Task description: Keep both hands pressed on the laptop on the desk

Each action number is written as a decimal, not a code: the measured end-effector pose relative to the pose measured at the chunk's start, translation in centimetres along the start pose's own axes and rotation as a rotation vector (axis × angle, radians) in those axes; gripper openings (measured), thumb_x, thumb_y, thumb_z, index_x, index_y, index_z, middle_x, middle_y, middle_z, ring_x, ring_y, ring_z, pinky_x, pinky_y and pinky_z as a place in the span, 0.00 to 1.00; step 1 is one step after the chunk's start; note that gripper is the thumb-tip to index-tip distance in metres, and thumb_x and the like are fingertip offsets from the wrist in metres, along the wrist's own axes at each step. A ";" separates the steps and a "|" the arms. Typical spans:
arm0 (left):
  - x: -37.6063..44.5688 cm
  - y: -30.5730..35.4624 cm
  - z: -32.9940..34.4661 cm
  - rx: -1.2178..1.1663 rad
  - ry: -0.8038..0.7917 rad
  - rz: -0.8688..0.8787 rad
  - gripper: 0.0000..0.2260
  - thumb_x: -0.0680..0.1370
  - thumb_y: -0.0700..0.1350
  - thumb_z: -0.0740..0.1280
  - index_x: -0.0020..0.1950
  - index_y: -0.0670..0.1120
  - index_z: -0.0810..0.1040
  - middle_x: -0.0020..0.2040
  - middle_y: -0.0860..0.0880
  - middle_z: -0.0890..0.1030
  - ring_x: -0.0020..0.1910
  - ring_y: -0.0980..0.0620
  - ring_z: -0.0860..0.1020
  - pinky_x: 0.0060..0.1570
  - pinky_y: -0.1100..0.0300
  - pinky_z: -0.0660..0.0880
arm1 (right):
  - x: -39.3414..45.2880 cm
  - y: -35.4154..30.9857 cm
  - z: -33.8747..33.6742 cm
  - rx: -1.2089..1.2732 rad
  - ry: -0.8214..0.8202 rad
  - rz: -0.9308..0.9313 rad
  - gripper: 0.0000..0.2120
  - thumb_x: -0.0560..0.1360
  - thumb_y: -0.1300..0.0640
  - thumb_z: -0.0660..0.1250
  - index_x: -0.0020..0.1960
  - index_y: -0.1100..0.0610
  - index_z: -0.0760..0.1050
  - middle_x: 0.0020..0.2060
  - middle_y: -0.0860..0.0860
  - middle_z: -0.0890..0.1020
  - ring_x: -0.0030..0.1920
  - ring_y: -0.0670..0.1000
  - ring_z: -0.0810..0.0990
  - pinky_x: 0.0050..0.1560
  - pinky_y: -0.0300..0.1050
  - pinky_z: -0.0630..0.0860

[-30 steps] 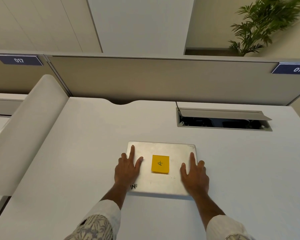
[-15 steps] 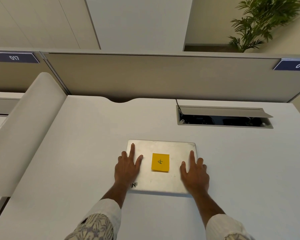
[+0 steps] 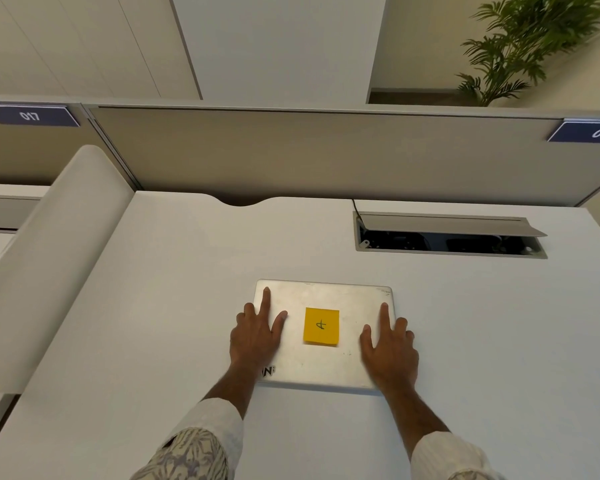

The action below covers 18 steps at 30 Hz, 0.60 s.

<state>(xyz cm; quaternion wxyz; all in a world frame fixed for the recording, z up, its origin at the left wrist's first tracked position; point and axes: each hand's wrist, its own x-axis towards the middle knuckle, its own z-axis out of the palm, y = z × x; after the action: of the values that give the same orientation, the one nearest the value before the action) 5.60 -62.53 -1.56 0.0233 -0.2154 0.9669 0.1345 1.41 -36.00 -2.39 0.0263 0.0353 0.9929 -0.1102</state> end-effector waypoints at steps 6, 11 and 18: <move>-0.1 0.1 -0.1 0.028 -0.014 -0.001 0.33 0.79 0.68 0.47 0.81 0.56 0.46 0.59 0.44 0.71 0.53 0.45 0.74 0.41 0.51 0.77 | -0.1 -0.1 -0.1 -0.013 -0.003 -0.006 0.33 0.77 0.34 0.47 0.78 0.48 0.52 0.60 0.55 0.71 0.53 0.55 0.76 0.42 0.51 0.80; 0.1 -0.2 -0.5 0.077 -0.036 0.030 0.34 0.79 0.69 0.46 0.81 0.56 0.45 0.60 0.45 0.71 0.53 0.46 0.75 0.41 0.53 0.77 | 0.0 0.1 -0.2 -0.011 -0.003 0.001 0.33 0.77 0.34 0.47 0.78 0.48 0.53 0.59 0.55 0.71 0.52 0.55 0.76 0.42 0.50 0.79; -0.6 -0.2 -0.6 0.236 0.054 0.072 0.35 0.80 0.67 0.44 0.80 0.47 0.58 0.60 0.43 0.73 0.53 0.45 0.72 0.48 0.52 0.73 | 0.5 -0.2 -0.6 -0.034 0.035 -0.063 0.32 0.79 0.38 0.49 0.77 0.55 0.58 0.71 0.60 0.68 0.64 0.60 0.72 0.60 0.56 0.75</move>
<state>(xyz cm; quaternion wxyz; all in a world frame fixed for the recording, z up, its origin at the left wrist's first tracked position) 6.23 -62.66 -0.98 0.0178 -0.1796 0.9835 0.0146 0.91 -36.04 -1.79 0.0062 0.0055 0.9956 -0.0934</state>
